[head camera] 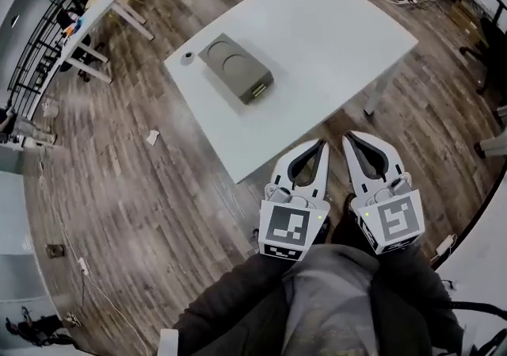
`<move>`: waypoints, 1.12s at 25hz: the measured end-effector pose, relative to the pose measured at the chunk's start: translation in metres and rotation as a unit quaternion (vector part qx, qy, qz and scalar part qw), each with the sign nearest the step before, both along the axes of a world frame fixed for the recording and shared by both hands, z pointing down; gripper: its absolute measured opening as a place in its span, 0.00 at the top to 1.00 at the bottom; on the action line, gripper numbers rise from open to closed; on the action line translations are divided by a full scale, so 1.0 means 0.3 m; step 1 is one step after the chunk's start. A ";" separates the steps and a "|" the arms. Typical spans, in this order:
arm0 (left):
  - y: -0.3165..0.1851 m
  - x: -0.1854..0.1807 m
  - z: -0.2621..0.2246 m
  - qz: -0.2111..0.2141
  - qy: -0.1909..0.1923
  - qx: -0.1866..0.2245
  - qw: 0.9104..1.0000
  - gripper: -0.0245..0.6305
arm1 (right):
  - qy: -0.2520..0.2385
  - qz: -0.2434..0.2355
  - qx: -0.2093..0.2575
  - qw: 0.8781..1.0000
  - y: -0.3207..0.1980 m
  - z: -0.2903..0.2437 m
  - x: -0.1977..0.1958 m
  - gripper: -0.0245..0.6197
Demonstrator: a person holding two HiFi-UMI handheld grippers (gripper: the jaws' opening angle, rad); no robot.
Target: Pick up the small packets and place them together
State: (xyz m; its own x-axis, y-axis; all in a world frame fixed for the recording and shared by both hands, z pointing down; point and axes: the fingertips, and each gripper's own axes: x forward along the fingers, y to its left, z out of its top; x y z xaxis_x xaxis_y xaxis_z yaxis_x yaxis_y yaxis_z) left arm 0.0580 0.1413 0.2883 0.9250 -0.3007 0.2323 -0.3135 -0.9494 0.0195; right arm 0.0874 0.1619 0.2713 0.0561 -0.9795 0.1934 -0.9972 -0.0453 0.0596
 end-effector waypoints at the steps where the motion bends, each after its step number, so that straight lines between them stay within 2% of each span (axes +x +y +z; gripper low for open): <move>1: -0.044 -0.043 -0.009 -0.030 0.001 0.002 1.000 0.96 | 0.001 -0.031 0.002 1.000 -0.051 -0.009 -0.041 0.97; 6: -0.206 -0.228 -0.012 -0.163 0.000 0.005 0.987 0.96 | -0.003 -0.163 0.007 0.987 -0.247 -0.006 -0.214 0.97; 12: -0.289 -0.326 0.016 -0.263 -0.013 -0.004 0.965 0.96 | -0.014 -0.266 0.001 0.964 -0.360 0.020 -0.315 0.97; 21: -0.346 -0.278 0.017 -0.338 -0.019 -0.003 0.941 0.96 | -0.018 -0.339 0.006 0.940 -0.456 0.015 -0.272 0.97; 25: -0.378 -0.220 0.008 -0.353 -0.017 0.000 0.936 0.96 | -0.015 -0.348 0.013 0.937 -0.498 -0.001 -0.208 0.97; 28: -0.407 -0.178 0.005 -0.354 -0.017 0.000 0.935 0.96 | -0.017 -0.347 0.019 0.937 -0.534 -0.012 -0.166 0.97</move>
State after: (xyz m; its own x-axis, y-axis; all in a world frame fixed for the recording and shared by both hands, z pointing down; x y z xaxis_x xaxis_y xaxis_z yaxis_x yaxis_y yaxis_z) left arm 0.0047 0.0193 0.2899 0.4860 -0.8350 0.2579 -0.8640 -0.5034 -0.0018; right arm 0.0377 0.0017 0.2679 -0.6033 -0.7837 0.1477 -0.7883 0.6141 0.0382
